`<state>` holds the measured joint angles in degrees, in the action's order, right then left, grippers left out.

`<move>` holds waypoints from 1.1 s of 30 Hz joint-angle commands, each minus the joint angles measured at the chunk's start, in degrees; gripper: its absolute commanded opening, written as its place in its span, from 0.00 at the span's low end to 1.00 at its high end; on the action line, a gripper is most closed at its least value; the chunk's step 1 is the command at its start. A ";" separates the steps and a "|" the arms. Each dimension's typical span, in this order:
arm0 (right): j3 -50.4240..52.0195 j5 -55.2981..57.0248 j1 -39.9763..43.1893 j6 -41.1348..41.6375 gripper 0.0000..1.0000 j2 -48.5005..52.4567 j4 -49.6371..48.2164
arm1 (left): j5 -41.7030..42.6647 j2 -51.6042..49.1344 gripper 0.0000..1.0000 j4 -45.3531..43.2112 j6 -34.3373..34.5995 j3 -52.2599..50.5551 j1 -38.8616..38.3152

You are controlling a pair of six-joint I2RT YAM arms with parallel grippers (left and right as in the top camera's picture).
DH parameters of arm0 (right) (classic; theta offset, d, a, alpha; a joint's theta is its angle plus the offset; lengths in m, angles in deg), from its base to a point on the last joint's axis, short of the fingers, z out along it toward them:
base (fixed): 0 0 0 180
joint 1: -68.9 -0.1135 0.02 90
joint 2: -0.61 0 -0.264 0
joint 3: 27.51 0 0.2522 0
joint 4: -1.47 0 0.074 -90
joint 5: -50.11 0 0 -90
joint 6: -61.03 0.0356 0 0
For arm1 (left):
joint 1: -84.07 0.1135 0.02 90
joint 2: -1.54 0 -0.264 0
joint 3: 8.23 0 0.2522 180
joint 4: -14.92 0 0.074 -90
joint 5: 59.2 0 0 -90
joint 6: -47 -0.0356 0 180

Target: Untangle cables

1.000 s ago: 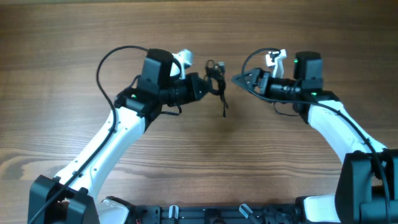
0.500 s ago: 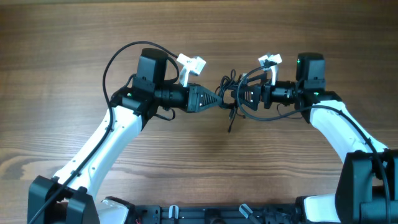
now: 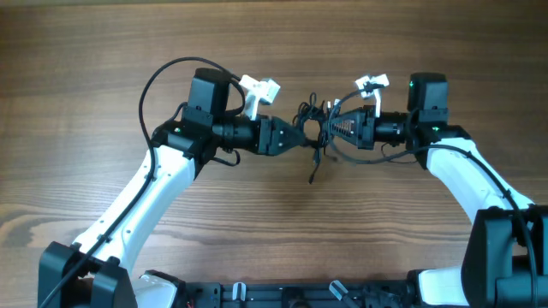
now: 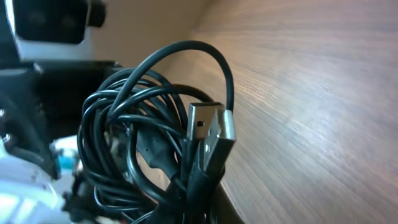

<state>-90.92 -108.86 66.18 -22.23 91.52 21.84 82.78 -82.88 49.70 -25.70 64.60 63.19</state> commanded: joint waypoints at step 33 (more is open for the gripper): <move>-0.90 6.12 3.45 18.93 0.31 0.48 4.44 | -40.02 -5.33 0.04 -7.10 46.80 0.20 -9.07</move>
<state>-90.90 -100.18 66.28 -1.29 91.87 26.65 32.69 -89.24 38.51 17.97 64.71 46.73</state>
